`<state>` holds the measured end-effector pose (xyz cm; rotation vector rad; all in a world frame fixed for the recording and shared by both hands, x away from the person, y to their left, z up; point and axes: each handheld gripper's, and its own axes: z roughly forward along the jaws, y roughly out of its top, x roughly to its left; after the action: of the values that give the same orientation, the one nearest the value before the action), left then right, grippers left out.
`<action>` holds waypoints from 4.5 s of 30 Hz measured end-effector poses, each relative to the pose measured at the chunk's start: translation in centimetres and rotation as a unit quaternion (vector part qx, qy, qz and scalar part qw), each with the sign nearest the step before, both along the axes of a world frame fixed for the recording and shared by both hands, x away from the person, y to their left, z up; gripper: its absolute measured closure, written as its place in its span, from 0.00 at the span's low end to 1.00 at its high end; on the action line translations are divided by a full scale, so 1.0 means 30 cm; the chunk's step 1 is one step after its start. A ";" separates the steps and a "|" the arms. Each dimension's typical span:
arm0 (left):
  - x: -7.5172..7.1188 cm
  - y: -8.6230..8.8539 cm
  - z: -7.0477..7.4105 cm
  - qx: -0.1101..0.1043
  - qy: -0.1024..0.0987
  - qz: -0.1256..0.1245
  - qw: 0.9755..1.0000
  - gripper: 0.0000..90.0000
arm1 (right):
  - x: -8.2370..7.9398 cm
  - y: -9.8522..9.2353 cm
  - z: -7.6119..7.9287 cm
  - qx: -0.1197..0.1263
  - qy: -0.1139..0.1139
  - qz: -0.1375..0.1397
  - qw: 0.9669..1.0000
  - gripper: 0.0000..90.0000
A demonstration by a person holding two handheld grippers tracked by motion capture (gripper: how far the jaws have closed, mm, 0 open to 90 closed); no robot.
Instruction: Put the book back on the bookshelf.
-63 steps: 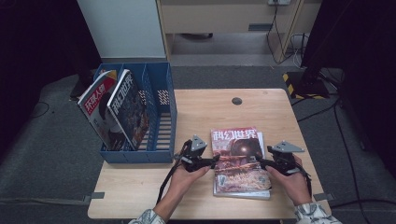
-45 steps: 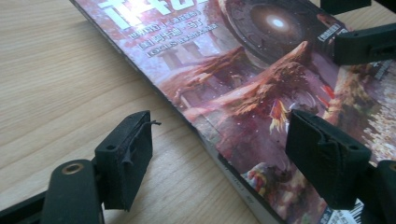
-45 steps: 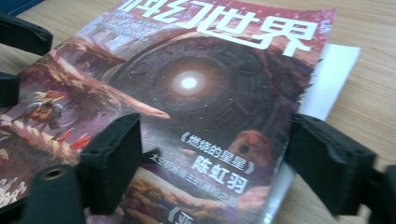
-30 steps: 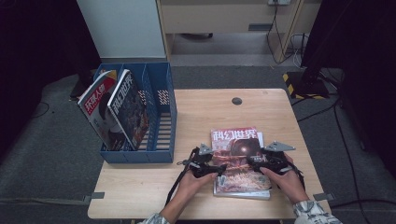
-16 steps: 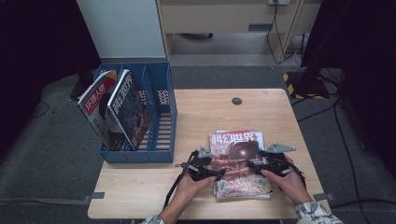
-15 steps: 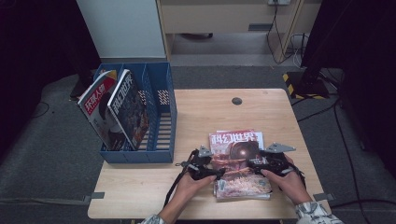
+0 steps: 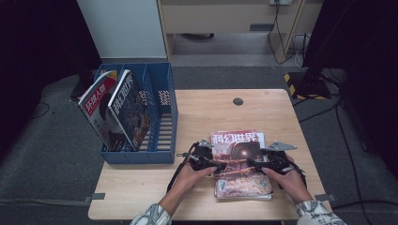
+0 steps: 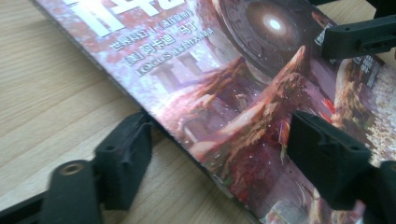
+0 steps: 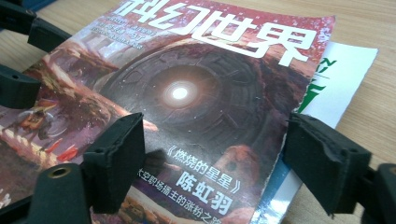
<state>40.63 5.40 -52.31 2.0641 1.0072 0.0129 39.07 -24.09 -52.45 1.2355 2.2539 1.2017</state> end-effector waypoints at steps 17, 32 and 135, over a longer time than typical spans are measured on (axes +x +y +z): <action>0.043 0.028 0.074 -0.008 -0.005 0.002 1.000 0.54 | -0.010 0.017 0.001 -0.001 -0.003 0.024 1.000 0.33; -0.010 0.034 0.088 -0.011 0.000 -0.013 1.000 0.67 | 0.080 0.050 0.006 0.007 0.020 0.018 1.000 0.20; 0.144 -0.112 0.346 -0.069 -0.003 -0.047 0.997 0.90 | 0.014 0.061 0.047 0.050 -0.007 0.057 0.997 0.11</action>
<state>44.94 2.02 -41.94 1.9817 0.8830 -0.0968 39.49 -22.25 -51.03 1.1415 2.3077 1.3746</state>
